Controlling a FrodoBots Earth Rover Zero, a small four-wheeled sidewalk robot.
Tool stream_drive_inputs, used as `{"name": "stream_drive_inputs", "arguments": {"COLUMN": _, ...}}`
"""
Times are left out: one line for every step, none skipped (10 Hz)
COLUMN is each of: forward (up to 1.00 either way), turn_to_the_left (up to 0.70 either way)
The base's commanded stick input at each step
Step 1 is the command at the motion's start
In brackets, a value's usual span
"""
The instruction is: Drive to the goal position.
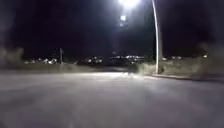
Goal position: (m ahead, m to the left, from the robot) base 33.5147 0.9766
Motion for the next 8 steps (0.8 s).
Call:
{"name": "stream_drive_inputs", "arguments": {"forward": 0.7, "turn_to_the_left": 0.0}}
{"name": "stream_drive_inputs", "arguments": {"forward": 0.7, "turn_to_the_left": 0.0}}
{"name": "stream_drive_inputs", "arguments": {"forward": 0.7, "turn_to_the_left": -0.06}}
{"name": "stream_drive_inputs", "arguments": {"forward": 0.7, "turn_to_the_left": -0.23}}
{"name": "stream_drive_inputs", "arguments": {"forward": 0.7, "turn_to_the_left": -0.27}}
{"name": "stream_drive_inputs", "arguments": {"forward": 0.7, "turn_to_the_left": -0.27}}
{"name": "stream_drive_inputs", "arguments": {"forward": 0.7, "turn_to_the_left": -0.27}}
{"name": "stream_drive_inputs", "arguments": {"forward": 0.7, "turn_to_the_left": -0.27}}
